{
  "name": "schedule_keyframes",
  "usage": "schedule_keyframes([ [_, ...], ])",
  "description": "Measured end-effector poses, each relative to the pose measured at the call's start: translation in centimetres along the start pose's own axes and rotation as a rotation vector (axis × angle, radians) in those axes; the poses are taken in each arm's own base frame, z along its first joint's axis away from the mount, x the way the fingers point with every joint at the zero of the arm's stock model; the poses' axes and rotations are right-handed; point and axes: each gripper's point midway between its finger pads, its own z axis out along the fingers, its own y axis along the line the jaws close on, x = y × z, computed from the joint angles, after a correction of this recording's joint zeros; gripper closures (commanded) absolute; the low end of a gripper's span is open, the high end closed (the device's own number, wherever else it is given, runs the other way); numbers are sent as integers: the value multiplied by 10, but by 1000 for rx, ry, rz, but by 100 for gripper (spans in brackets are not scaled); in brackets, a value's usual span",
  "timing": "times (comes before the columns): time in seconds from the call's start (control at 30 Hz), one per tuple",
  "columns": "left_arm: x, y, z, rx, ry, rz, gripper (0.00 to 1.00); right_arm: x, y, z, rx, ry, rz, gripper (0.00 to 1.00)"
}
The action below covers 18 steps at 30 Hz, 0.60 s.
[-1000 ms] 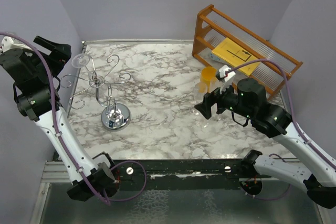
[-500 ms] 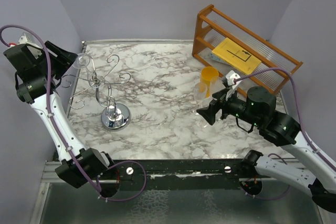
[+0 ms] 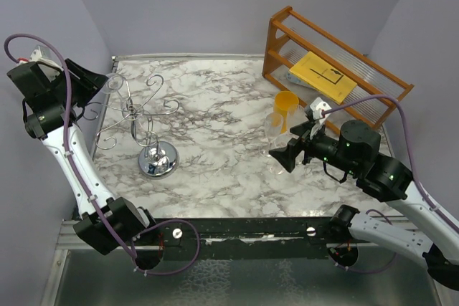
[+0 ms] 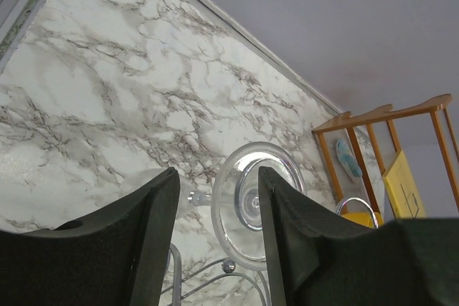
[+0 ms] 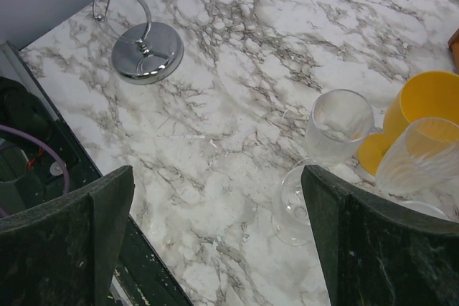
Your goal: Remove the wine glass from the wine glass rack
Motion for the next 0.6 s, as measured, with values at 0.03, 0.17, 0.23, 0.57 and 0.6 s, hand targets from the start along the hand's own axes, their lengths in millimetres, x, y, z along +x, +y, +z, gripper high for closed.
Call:
schedule_keyframes([
  [0.03,0,0,0,3,1,3,53,1,0,0,0,2,0,0],
  [0.17,2,-2,0,18,10,14,55,1,-1,1,5,4,-3,1],
  [0.23,2,-3,0,23,14,22,55,1,-2,1,10,3,-5,0],
  [0.57,4,-5,-4,16,30,37,54,1,-2,1,14,3,-8,0],
  [0.6,4,-5,-5,15,32,35,54,1,-2,1,14,3,-9,0],
])
